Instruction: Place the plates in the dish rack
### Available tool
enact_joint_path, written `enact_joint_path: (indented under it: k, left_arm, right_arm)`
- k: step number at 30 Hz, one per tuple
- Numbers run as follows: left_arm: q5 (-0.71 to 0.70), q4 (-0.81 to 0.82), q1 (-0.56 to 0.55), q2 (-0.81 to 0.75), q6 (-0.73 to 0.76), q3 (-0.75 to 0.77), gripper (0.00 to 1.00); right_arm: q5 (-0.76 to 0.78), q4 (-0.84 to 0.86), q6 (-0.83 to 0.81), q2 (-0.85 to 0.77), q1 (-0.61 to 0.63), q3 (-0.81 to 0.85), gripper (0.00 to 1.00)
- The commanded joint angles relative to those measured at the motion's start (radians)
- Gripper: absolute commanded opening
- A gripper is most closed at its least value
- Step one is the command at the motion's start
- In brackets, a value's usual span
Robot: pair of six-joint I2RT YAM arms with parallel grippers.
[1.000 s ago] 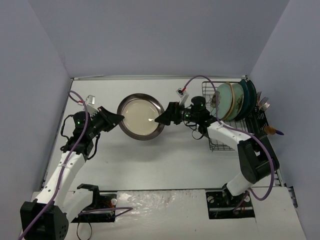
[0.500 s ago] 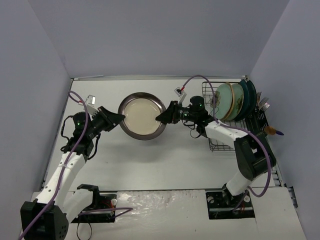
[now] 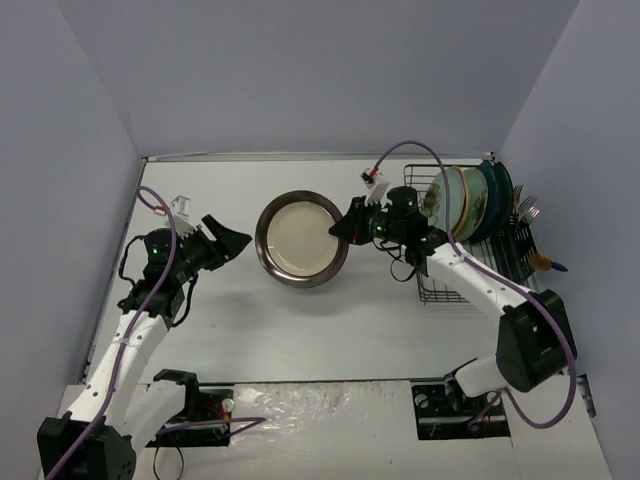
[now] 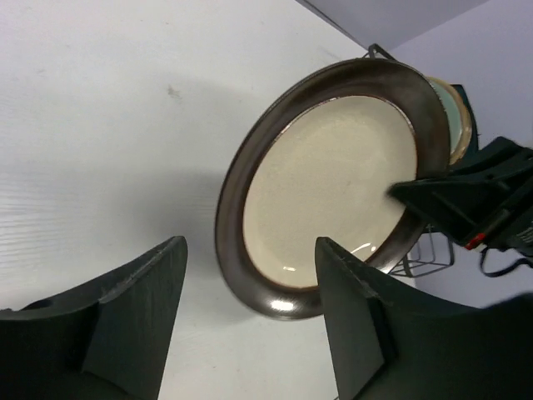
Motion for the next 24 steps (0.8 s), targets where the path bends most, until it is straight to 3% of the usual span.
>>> enact_joint_path:
  k: [1, 5, 9, 17, 24]
  left_arm:
    - [-0.116, -0.17, 0.0, -0.048, 0.186, 0.147, 0.75]
    - [-0.274, -0.348, -0.001, -0.067, 0.322, 0.229, 0.96]
    - [-0.446, -0.485, 0.001, -0.083, 0.444, 0.283, 0.97]
    - [-0.64, -0.573, 0.001, -0.121, 0.547, 0.242, 0.97]
    - [-0.721, -0.567, 0.0, -0.185, 0.574, 0.187, 0.97]
  right_arm:
    - [0.264, -0.092, -0.162, -0.166, -0.004, 0.156, 0.0]
    - [0.521, -0.158, -0.257, -0.262, -0.004, 0.201, 0.0]
    - [0.768, -0.199, -0.364, -0.308, -0.004, 0.259, 0.0]
    - [1.149, -0.134, -0.646, -0.282, -0.008, 0.341, 0.0]
    - [1.301, 0.044, -0.854, -0.174, -0.032, 0.334, 0.0]
